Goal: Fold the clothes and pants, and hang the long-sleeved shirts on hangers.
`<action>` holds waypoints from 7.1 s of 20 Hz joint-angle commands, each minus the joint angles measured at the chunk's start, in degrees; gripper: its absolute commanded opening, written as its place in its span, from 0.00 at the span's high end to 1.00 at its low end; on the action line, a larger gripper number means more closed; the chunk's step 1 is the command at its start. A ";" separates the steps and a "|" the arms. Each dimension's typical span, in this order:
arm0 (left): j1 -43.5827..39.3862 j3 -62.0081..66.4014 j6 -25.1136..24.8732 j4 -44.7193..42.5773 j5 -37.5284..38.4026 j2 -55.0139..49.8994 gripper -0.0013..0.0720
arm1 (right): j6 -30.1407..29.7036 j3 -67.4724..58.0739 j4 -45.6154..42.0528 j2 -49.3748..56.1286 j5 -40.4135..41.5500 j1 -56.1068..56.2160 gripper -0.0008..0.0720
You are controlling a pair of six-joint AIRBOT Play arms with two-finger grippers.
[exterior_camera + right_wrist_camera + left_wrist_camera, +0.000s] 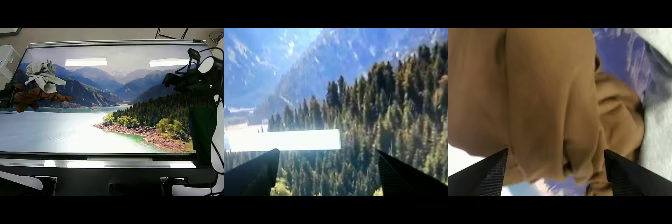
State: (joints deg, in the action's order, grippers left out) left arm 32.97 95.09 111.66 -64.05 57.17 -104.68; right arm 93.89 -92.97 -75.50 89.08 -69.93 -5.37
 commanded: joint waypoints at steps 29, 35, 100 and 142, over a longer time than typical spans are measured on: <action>-66.27 -40.92 -7.61 2.54 -19.32 44.89 0.95 | -1.57 -0.02 1.38 -15.02 -23.04 0.04 0.06; -65.07 -45.79 -2.21 9.18 -16.33 28.98 0.65 | -1.57 0.15 1.92 -12.20 -21.92 0.04 0.06; -35.60 2.03 -16.79 5.44 -21.20 69.26 0.95 | -2.64 -5.90 30.10 -45.99 12.15 -3.37 0.94; -25.55 -43.32 -37.38 18.08 7.96 39.87 0.95 | -4.63 45.90 40.06 -3.50 21.62 35.74 0.09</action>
State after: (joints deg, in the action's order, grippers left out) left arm 7.33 51.66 76.82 -47.57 65.19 -65.14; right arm 86.59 -49.08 -39.59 85.58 -59.75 24.73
